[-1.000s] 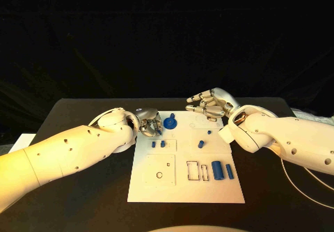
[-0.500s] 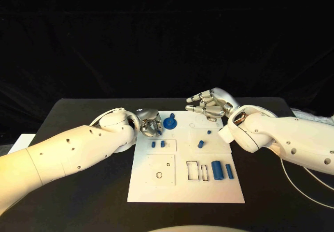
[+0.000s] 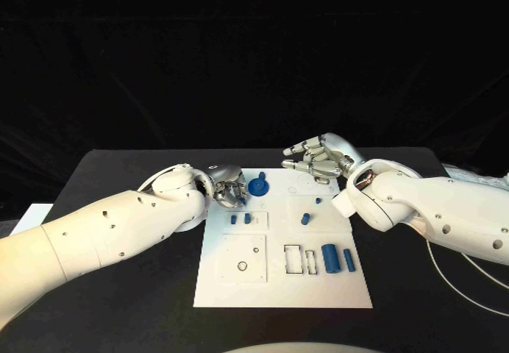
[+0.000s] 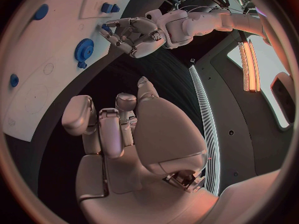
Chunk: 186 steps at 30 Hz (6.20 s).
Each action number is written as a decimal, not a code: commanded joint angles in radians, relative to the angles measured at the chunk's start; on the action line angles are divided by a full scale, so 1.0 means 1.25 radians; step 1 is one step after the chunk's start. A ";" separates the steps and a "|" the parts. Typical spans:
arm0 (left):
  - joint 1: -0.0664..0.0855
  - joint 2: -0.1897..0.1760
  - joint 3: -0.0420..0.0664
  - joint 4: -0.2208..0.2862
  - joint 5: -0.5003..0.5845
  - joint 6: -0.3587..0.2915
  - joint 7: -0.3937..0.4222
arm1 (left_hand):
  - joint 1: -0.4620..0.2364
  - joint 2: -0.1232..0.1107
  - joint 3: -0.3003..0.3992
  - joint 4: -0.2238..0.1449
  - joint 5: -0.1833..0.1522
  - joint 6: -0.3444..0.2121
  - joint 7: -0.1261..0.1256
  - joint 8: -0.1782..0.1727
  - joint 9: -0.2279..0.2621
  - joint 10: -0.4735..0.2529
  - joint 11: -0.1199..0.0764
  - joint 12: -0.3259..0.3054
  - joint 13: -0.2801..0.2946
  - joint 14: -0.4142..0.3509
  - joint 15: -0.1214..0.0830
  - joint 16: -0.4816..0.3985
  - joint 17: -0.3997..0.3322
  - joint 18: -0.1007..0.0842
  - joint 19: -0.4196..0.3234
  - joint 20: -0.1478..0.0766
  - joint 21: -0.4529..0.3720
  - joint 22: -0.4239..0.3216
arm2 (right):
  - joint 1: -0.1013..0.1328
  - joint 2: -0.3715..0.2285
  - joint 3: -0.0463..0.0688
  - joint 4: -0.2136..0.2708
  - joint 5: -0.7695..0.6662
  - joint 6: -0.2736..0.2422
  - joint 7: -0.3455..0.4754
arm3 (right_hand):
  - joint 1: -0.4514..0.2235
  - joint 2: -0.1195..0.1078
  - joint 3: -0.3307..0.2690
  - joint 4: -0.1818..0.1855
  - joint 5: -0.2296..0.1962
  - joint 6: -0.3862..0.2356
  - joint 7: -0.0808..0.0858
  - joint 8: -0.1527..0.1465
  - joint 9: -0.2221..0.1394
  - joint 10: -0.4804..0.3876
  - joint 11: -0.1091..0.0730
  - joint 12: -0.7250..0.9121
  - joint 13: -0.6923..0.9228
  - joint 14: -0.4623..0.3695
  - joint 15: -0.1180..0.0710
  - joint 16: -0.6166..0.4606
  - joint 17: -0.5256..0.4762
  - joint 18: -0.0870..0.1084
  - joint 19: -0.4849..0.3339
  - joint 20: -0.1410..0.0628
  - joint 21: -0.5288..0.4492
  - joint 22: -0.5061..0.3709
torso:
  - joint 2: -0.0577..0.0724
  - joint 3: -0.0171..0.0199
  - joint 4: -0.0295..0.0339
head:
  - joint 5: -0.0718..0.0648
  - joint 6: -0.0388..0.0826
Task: Assemble the parts on the task board
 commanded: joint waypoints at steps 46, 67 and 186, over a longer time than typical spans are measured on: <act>-0.005 0.001 -0.005 0.002 0.008 0.023 -0.025 | -0.046 -0.018 -0.020 -0.003 -0.001 -0.067 0.027 -0.055 -0.023 -0.087 0.031 -0.041 -0.015 0.005 0.026 0.000 -0.028 -0.001 -0.017 0.023 -0.043 -0.025 | -0.003 0.002 0.000 -0.004 -0.004 0.008 0.007 | 0.001 0.005 -0.004 -0.002 0.004 0.007 -0.001 0.002 0.000 -0.005 -0.001 -0.003 -0.003 0.043 -0.006 -0.004 0.017 0.005 -0.005 0.000 -0.006 -0.002 | 0.000 -0.0003 0.0000 | 0.000 -0.002; -0.003 -0.057 0.000 0.038 0.080 -0.040 0.006 | -0.033 -0.022 0.005 -0.015 0.006 -0.096 0.033 -0.056 -0.037 -0.109 0.037 -0.039 -0.016 0.002 0.031 0.000 -0.037 0.002 -0.020 0.031 -0.054 -0.030 | -0.003 -0.007 0.000 -0.050 -0.126 0.071 -0.037 | 0.098 0.027 0.041 -0.034 -0.019 0.057 -0.007 0.014 0.004 -0.142 -0.008 -0.343 -0.293 0.025 -0.015 -0.071 -0.068 0.018 -0.042 -0.009 -0.057 -0.072 | -0.003 -0.0020 0.0018 | -0.004 0.001; -0.007 -0.258 -0.022 0.228 1.281 -0.133 0.381 | -0.049 0.020 -0.055 -0.001 0.004 -0.063 0.029 -0.020 -0.040 -0.081 0.026 0.049 0.000 -0.192 0.026 -0.246 -0.468 0.069 -0.209 0.029 -0.424 -0.281 | -0.050 -0.034 0.008 0.007 -0.830 0.213 -0.267 | 0.046 -0.092 0.549 -0.146 -0.188 0.218 -0.025 0.006 0.024 0.014 -0.004 -0.728 -0.789 0.038 -0.014 -0.059 -0.057 0.006 -0.003 -0.010 -0.006 0.003 | -0.005 -0.0035 0.0040 | -0.043 0.011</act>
